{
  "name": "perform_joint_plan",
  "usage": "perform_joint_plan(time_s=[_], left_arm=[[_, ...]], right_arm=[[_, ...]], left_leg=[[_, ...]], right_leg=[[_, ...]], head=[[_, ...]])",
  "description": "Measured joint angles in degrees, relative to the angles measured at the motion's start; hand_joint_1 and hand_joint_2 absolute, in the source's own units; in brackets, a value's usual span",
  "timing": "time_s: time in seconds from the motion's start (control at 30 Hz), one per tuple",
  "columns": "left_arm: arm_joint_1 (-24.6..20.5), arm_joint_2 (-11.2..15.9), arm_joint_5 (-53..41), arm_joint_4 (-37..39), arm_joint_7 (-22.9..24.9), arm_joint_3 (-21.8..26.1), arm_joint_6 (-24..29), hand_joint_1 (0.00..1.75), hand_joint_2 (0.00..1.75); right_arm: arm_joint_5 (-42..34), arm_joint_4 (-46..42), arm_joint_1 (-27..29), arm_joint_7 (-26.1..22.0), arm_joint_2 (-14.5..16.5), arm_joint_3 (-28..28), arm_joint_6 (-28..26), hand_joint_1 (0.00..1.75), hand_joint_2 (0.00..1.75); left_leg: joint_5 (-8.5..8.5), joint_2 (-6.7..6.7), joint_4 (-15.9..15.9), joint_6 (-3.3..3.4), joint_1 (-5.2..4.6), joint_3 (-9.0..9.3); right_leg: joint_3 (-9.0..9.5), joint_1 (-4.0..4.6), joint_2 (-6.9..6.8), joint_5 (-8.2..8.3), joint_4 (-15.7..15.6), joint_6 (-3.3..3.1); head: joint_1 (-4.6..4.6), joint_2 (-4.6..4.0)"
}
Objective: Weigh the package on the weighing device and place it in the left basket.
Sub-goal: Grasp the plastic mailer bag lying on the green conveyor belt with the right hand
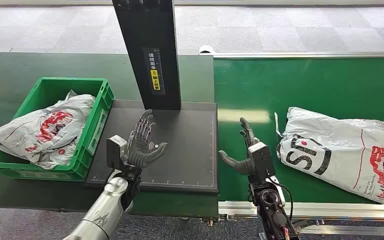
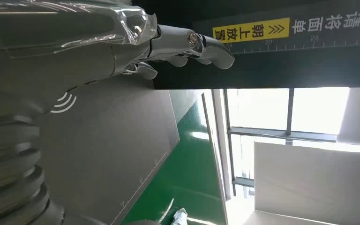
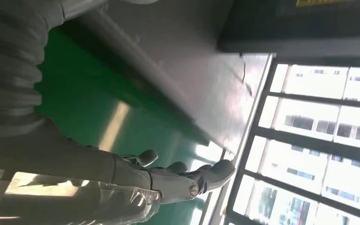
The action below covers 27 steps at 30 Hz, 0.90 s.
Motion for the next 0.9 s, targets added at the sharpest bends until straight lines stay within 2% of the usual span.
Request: perform_joint_plan(time_s=[0.07, 0.27, 0.4, 0.47, 0.6, 0.7, 0.9], left_arm=[[0.1, 0.1, 0.1, 0.0, 0.0, 0.0, 0.0, 0.0, 1.75], [0.9, 0.9, 0.5, -0.3, 0.0, 0.2, 0.2, 0.0, 1.75], [1.9, 1.2, 0.5, -1.4, 0.2, 0.8, 0.5, 0.0, 1.75], [2.5, 1.3, 0.5, -2.3, 0.6, 1.1, 0.6, 0.0, 1.75], [4.1, 1.7, 0.4, -4.8, 1.9, 2.0, 0.7, 0.0, 1.75], [5.9, 2.0, 0.1, -7.1, 2.6, 2.9, 1.1, 0.0, 1.75], [8.3, 2.3, -0.6, -10.9, 4.1, 4.3, 1.8, 0.0, 1.75]], right_arm=[[0.2, -0.5, 0.0, 0.4, -1.0, -1.3, -0.5, 0.0, 1.75], [2.0, -4.2, 1.8, 2.8, -5.7, -10.6, -2.3, 0.0, 1.75], [6.3, -5.2, 2.6, 5.5, -7.9, -15.6, -3.2, 0.0, 1.75], [10.4, -4.7, 2.1, 8.9, -9.0, -17.7, -4.5, 0.0, 1.75], [17.9, -0.6, -0.3, 19.0, -11.6, -20.2, -5.6, 0.0, 1.75], [22.8, 4.0, -2.5, 25.5, -13.0, -20.4, -4.6, 0.0, 1.75], [32.1, 12.2, -7.6, 34.9, -13.6, -18.9, -3.1, 0.0, 1.75]], left_leg=[[0.0, -0.01, 0.0, 0.0, 0.0, 0.0], [-0.05, -0.03, 0.0, 0.05, -0.01, -0.01], [-0.06, 0.01, 0.0, 0.05, 0.0, -0.02], [-0.06, -0.02, 0.0, 0.05, 0.0, -0.02], [-0.05, 0.03, 0.0, 0.05, 0.0, -0.01], [-0.05, 0.02, 0.0, 0.05, -0.01, -0.01], [-0.05, -0.01, 0.0, 0.05, 0.01, 0.0]], right_leg=[[0.0, -0.01, -0.01, 0.0, 0.0, 0.0], [0.01, -0.01, -0.02, 0.0, 0.0, 0.0], [0.0, 0.0, -0.01, 0.0, 0.0, 0.0], [0.01, 0.0, -0.02, 0.0, 0.0, 0.0], [0.06, -0.01, -0.01, 0.0, 0.0, 0.01], [0.06, -0.01, -0.01, 0.01, 0.0, 0.01], [0.04, 0.01, -0.01, 0.01, 0.0, 0.01]], head=[[0.0, 0.01], [-0.01, 0.0], [-0.02, 0.0], [-0.02, 0.0], [-0.01, 0.01], [-0.01, 0.0], [-0.02, 0.01]])
